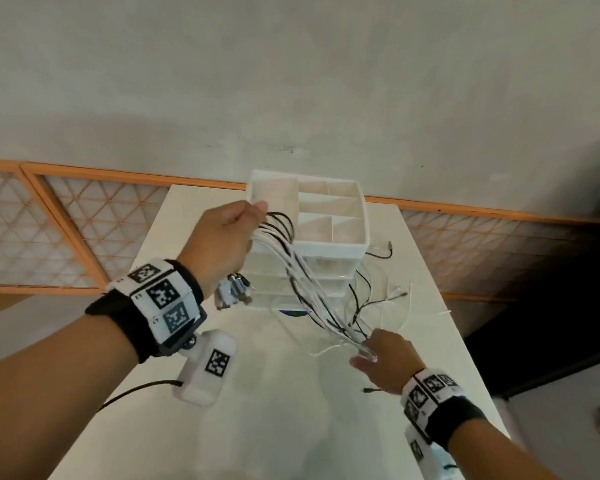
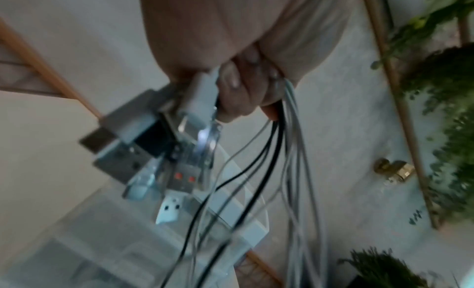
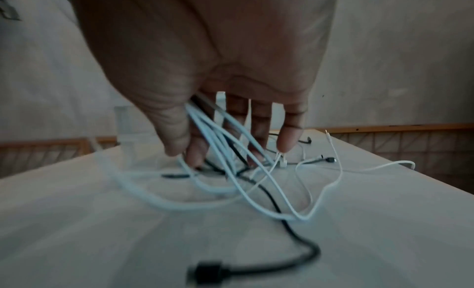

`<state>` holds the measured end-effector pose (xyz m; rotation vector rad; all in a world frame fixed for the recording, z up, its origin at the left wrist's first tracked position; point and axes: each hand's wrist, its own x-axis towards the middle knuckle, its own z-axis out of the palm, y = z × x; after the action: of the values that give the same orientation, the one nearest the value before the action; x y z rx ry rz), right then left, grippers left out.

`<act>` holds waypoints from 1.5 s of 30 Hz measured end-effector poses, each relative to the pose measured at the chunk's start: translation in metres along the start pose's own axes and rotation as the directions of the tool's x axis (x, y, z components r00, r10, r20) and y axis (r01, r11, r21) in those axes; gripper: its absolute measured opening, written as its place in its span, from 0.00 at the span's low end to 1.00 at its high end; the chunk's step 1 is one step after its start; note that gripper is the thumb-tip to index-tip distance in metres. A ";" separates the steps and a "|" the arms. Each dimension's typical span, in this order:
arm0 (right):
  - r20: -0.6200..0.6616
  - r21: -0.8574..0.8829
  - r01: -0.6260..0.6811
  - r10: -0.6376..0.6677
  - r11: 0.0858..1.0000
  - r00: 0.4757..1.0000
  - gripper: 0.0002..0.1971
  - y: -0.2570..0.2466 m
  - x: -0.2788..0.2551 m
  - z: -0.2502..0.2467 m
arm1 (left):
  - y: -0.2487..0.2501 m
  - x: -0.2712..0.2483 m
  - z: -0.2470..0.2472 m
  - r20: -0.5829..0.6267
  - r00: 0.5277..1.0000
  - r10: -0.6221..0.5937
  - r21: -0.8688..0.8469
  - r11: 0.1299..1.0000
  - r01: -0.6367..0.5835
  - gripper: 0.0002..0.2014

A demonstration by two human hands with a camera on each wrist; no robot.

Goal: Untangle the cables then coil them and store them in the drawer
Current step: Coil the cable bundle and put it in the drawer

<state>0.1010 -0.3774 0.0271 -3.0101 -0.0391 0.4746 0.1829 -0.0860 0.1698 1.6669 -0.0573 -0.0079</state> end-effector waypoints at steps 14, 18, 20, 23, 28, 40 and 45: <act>-0.788 0.394 0.062 0.303 0.917 0.536 0.05 0.013 0.002 -0.086 | -0.023 0.004 -0.012 -0.187 0.980 -0.066 0.407 0.903 0.139 0.27; -0.031 -0.018 -0.176 0.176 0.984 0.984 0.14 0.001 -0.009 -0.018 | -0.003 0.003 -0.010 -0.030 0.998 -0.057 -0.071 0.996 0.055 0.26; 0.073 0.072 -0.103 0.098 0.992 0.993 0.22 -0.012 -0.010 -0.023 | 0.003 -0.002 -0.003 0.085 0.996 0.007 0.000 1.000 -0.007 0.23; -0.233 0.385 0.101 -0.009 0.917 0.972 0.24 -0.028 -0.014 -0.063 | 0.004 -0.008 0.003 0.191 0.978 0.085 0.164 0.980 -0.117 0.22; -0.582 0.645 0.547 -0.123 0.534 0.804 0.24 -0.084 -0.019 -0.122 | 0.006 -0.020 0.015 0.325 0.937 0.131 0.254 0.942 -0.220 0.22; -0.180 0.787 0.324 -0.306 0.526 0.935 0.07 -0.097 -0.010 -0.110 | 0.016 -0.035 0.006 0.335 0.933 0.131 0.293 0.927 -0.235 0.19; -0.385 0.464 0.164 0.032 0.870 0.922 0.11 -0.062 0.011 -0.097 | 0.013 -0.031 -0.001 0.410 0.912 -0.008 0.456 0.868 -0.197 0.23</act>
<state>0.1406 -0.3238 0.1218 -2.5271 0.0047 -0.1128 0.1510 -0.0850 0.1816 2.1495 -0.4925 -0.2825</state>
